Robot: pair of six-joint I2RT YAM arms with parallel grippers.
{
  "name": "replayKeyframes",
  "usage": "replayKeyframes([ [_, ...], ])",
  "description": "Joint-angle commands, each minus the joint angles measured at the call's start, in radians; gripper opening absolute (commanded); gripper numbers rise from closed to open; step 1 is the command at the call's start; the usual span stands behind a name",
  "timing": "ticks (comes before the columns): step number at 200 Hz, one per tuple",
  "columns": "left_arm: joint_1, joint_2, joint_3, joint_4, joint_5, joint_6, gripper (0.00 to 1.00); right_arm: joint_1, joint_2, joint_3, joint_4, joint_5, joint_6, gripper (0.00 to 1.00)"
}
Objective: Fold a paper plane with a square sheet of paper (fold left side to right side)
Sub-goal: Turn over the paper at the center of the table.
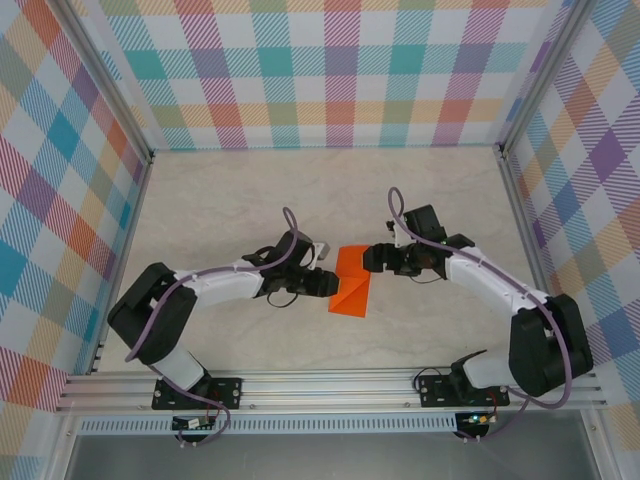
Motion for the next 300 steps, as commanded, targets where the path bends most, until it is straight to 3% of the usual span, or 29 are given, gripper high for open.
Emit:
replayKeyframes([
  [1,0.017,0.059,0.039,0.014,-0.018,-0.014,0.47,-0.005,-0.015,-0.06,0.052,-0.102,0.045,0.81],
  [44,0.018,0.003,0.0,0.033,-0.096,-0.03,0.49,-0.005,0.135,-0.092,0.241,-0.265,0.189,0.77],
  [99,0.021,-0.135,-0.088,0.02,-0.184,-0.04,0.56,0.03,0.306,-0.024,0.346,-0.334,0.228,0.7],
  [131,0.026,-0.242,-0.124,-0.019,-0.266,-0.056,0.66,0.065,0.363,-0.001,0.399,-0.356,0.251,0.57],
  [161,0.051,-0.342,-0.14,-0.055,-0.281,-0.077,0.71,0.072,0.347,0.005,0.418,-0.345,0.245,0.33],
  [187,0.109,-0.417,-0.142,-0.078,-0.214,-0.131,0.78,0.07,0.294,0.008,0.446,-0.338,0.206,0.0],
  [216,0.18,-0.526,-0.153,-0.022,-0.08,-0.196,0.89,0.045,0.168,0.027,0.489,-0.354,0.157,0.0],
  [246,0.202,-0.648,-0.106,0.011,0.037,-0.202,0.99,-0.01,0.032,0.053,0.58,-0.469,0.181,0.0],
  [271,0.204,-0.686,-0.049,0.063,0.143,-0.209,1.0,-0.007,-0.028,0.131,0.614,-0.581,0.215,0.0],
  [300,0.202,-0.669,-0.015,0.206,0.247,-0.267,0.99,0.035,-0.069,0.216,0.598,-0.623,0.223,0.0],
])
